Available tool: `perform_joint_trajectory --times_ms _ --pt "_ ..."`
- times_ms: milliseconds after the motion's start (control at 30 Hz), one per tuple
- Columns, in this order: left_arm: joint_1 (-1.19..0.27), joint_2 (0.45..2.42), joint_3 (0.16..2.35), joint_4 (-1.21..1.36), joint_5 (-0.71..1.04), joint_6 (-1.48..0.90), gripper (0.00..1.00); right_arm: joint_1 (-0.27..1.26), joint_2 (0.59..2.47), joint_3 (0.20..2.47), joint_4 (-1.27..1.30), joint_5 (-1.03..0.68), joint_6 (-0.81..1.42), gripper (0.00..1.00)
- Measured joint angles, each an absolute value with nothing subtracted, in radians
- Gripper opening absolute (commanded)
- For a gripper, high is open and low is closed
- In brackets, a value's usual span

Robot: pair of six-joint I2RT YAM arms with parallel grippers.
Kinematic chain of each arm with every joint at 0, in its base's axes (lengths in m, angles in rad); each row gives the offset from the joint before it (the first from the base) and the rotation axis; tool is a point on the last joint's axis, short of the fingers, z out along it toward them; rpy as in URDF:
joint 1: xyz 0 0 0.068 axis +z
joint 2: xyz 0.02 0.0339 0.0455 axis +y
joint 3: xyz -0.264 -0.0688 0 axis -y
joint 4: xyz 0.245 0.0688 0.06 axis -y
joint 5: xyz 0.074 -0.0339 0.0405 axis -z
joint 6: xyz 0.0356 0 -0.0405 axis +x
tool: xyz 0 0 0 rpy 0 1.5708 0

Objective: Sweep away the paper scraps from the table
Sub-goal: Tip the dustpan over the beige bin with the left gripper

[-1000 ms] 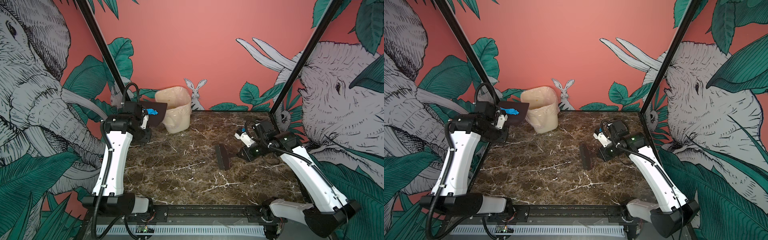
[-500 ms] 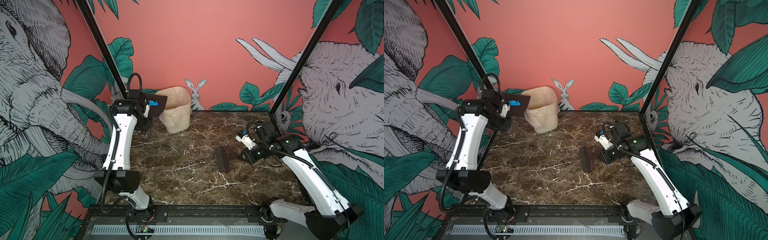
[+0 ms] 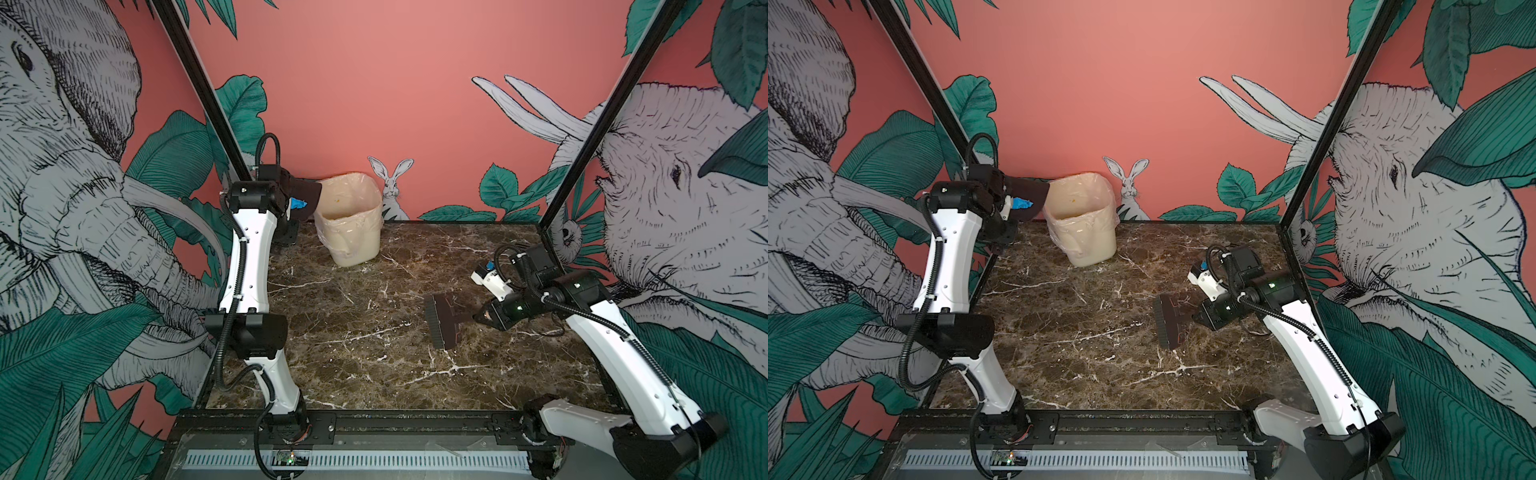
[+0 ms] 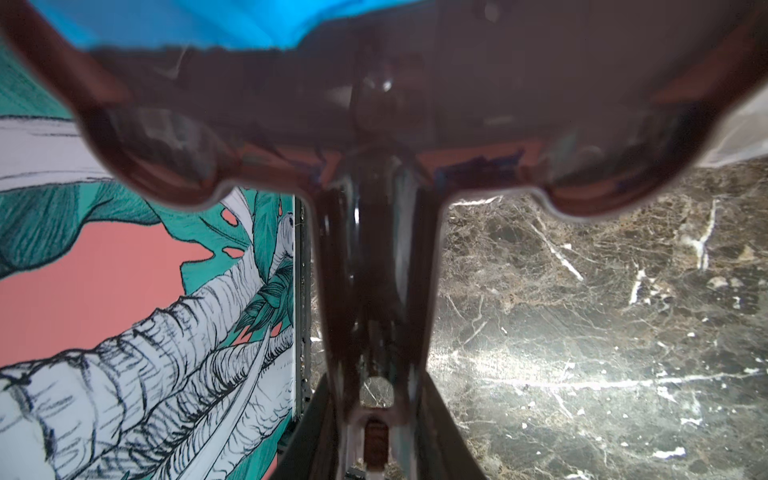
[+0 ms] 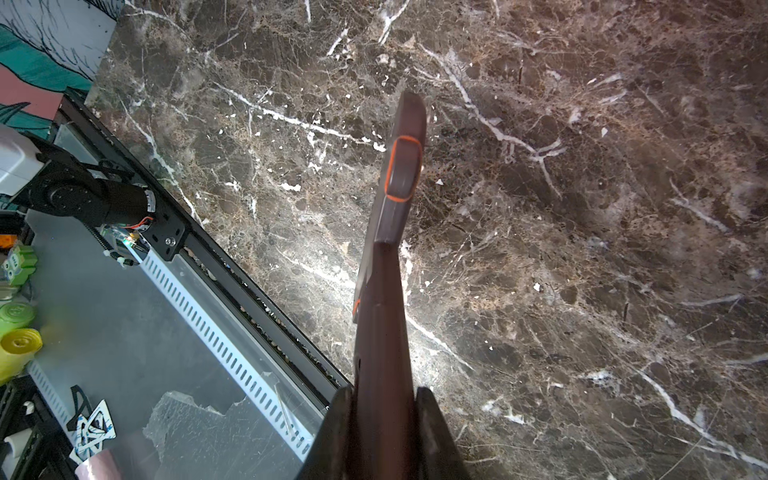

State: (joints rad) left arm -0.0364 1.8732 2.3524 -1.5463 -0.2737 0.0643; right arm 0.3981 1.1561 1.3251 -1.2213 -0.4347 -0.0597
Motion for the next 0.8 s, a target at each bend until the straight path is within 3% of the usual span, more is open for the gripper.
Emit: perform_joint_trajectory --times_ms 800 --pt "-0.157 2.002 2.493 -1.582 -0.501 0.088 0.00 0.398 1.151 1.280 -1.220 -0.500 -0.044 0.00"
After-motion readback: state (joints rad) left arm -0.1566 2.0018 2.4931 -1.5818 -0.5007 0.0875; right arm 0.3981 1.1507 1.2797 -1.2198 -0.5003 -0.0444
